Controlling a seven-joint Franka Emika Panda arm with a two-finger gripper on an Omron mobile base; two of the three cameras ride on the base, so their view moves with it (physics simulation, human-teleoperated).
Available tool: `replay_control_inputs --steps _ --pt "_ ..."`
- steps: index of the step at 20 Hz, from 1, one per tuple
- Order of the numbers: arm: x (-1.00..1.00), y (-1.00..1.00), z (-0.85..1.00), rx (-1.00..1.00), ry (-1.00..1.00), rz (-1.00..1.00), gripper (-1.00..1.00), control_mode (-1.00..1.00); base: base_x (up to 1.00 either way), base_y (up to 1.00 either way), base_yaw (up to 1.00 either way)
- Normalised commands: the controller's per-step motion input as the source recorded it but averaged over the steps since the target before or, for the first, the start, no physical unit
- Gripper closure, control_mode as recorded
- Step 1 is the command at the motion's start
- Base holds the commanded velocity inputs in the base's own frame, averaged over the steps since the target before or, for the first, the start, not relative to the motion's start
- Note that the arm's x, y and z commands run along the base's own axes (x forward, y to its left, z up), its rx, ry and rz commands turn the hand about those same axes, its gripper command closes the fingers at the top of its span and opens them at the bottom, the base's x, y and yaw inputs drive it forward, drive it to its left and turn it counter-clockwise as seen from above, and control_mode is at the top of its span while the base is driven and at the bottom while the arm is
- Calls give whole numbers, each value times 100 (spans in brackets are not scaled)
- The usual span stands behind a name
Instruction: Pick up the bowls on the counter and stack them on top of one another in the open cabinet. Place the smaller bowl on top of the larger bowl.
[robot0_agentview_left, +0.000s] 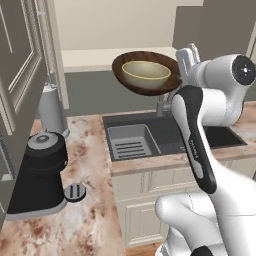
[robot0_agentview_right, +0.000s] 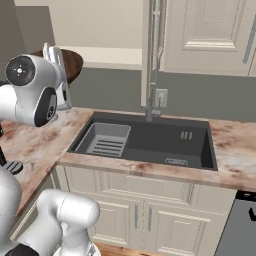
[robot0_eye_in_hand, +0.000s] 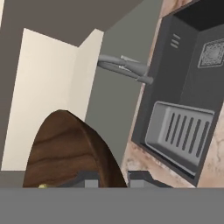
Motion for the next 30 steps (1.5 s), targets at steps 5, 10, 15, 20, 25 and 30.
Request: replay_control_inputs --steps 5,10,15,20,25,30 --pt "11 0 26 3 -2 -3 100 -100 0 0 0" --pt "27 2 21 1 0 -6 100 -100 0 0 0" --pt "45 5 13 0 0 -7 100 -100 0 0 0" --pt "49 4 4 0 0 -4 100 -100 0 0 0" --pt "50 0 6 2 0 -3 100 -100 0 0 0" --pt "52 0 6 3 0 -2 100 -100 0 0 0"
